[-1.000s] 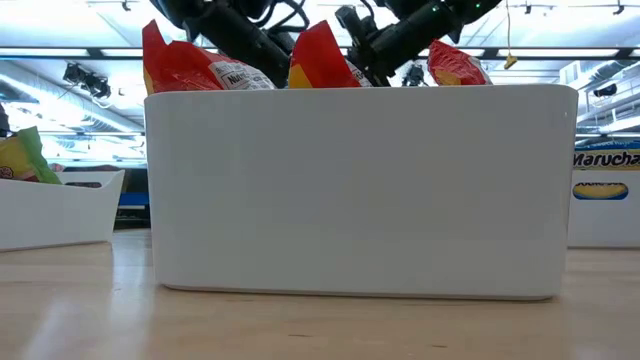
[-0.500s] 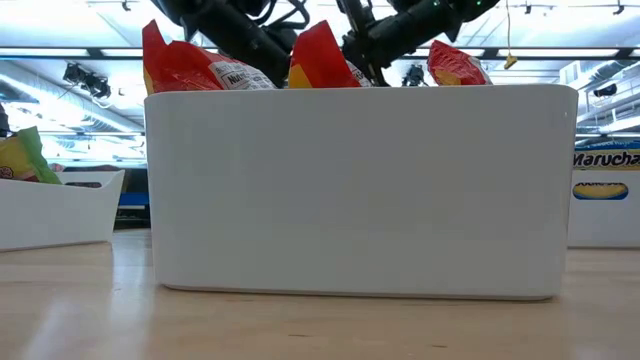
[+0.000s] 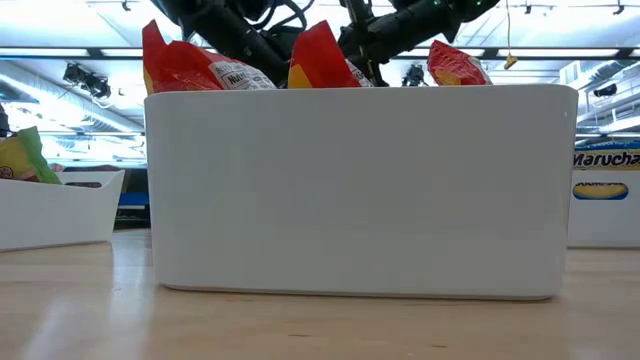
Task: Sort Maruchan noodles
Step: Put the top green noodle pack into the left white bin
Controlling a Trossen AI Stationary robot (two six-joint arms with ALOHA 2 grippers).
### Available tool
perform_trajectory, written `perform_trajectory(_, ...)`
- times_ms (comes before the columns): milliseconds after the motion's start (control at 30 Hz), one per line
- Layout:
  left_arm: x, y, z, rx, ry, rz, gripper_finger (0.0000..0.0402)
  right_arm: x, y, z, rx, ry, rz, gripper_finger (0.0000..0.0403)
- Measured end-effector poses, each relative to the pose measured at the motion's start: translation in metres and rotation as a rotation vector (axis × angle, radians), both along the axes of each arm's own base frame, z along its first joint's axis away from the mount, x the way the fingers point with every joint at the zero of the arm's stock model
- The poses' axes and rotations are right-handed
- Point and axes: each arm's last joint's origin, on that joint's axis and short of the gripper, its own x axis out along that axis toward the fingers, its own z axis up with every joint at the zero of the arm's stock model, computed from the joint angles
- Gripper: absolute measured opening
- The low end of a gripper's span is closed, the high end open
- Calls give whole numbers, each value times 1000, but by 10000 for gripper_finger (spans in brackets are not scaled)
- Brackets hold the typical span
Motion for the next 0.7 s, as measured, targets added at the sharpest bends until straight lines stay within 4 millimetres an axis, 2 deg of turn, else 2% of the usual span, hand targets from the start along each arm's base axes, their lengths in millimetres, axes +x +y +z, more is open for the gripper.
perform_trajectory(167, -12, 0, 9, -4, 72, -40, 150, -6, -6, 5, -1, -19, 75, 103)
perform_trajectory(333, -41, -11, 41, 37, 279, -126, 169, -28, -17, 27, -73, -58, 49, 149)
perform_trajectory(500, -86, -29, 70, 41, 548, -276, 152, -57, -18, 52, -185, -67, -33, 163)
perform_trajectory(700, -143, -49, 75, -148, 837, -486, 153, -86, -13, 66, -262, -2, -122, 160)
